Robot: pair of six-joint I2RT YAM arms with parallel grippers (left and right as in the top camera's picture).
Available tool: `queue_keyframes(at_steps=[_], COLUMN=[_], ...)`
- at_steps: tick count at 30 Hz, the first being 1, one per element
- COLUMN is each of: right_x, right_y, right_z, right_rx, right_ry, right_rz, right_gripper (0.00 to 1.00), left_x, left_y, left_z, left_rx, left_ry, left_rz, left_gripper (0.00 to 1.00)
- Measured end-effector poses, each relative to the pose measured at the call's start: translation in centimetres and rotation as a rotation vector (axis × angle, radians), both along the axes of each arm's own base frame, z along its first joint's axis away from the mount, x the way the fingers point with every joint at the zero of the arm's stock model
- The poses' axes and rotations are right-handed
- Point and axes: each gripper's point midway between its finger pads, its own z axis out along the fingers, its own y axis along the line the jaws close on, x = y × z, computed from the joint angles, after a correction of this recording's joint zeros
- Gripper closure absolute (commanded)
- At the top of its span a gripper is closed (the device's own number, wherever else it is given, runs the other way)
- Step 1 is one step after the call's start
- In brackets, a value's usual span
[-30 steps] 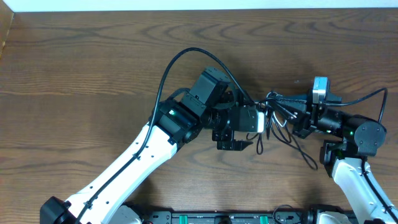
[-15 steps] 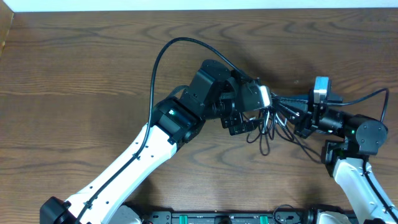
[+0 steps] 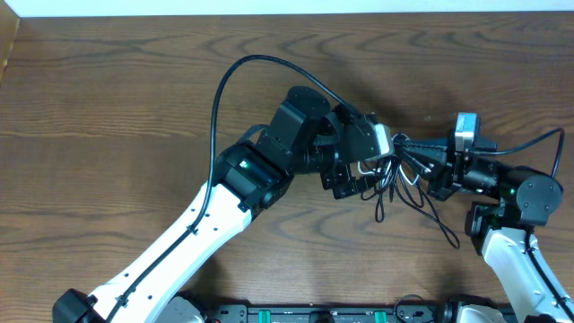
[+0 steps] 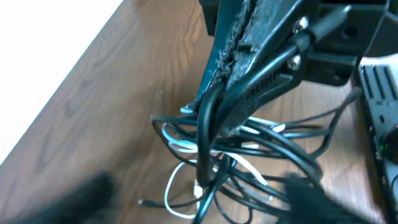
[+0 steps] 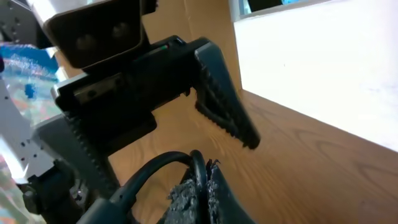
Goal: Untangle cables
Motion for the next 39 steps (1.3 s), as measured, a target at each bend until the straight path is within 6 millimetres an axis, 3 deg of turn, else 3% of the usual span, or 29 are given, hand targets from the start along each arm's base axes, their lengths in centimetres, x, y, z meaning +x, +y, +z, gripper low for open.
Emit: queue_keyframes(at_steps=[4,6,19,39], right_x=[-0.3,-0.4,-0.6,-0.6], right_y=[0.1,0.1,0.2,0.2], right_z=[0.1,0.1,0.2,0.1], right_rx=[-0.009,-0.012,-0.019,-0.02], right_ry=[-0.024,-0.027,-0.042,-0.042], right_rz=[0.011,0.015,0.023,0.025], right_gripper=[0.99,0.99,0.99,0.99], left_x=[0.0,-0.1,0.2,0.4], left_y=[0.0,-0.1,-0.5,-0.1], left_z=[0.1,0.1,1.0,0.4], left_rx=[-0.003,-0.004,-0.04,-0.009], left_ry=[-0.001,0.001,-0.032,-0.02], left_rz=[-0.004,-0.005,-0.011,0.012], left_gripper=[0.85,0.92,0.92,0.92])
